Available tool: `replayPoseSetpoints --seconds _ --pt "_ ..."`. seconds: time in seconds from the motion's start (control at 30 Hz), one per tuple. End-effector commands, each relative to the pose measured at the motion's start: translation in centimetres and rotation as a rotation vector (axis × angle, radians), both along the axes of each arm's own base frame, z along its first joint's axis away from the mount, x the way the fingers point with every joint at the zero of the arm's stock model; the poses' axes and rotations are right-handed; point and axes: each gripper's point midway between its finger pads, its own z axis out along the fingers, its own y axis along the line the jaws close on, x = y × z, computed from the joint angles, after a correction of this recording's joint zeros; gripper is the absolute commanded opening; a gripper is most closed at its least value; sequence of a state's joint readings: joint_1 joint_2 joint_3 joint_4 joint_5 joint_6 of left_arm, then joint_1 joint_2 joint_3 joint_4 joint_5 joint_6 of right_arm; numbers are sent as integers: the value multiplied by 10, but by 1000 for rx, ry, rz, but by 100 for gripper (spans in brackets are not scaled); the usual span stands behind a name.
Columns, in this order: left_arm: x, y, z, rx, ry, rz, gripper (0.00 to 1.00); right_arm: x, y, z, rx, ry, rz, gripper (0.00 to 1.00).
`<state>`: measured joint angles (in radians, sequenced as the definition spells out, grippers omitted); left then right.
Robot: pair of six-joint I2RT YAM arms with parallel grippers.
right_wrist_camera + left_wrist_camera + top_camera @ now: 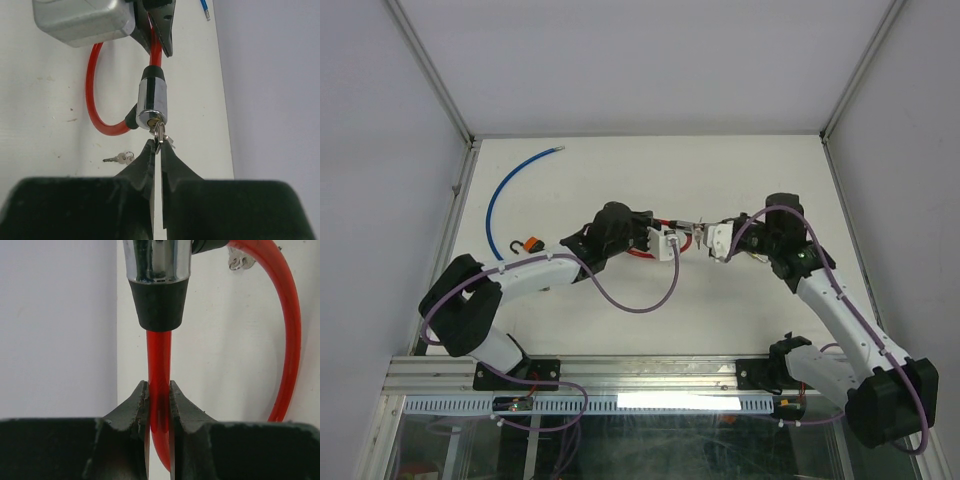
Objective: Lock with the key
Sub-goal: Lock the lock.
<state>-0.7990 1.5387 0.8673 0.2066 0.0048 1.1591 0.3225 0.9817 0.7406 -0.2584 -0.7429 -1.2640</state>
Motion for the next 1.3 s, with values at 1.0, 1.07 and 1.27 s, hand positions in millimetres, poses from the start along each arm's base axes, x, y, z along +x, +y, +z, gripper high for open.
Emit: replayPoseSetpoints --seconds 1.0,1.07,1.27 --pt "-31 22 18 -28 276 18 0 0 -20 59 356 673 -158 0" --pt "-30 25 25 -31 240 42 0 1 -22 57 402 777 -156 0" --pt "-27 27 22 1 212 83 0 -4 -18 49 432 868 -110 0"
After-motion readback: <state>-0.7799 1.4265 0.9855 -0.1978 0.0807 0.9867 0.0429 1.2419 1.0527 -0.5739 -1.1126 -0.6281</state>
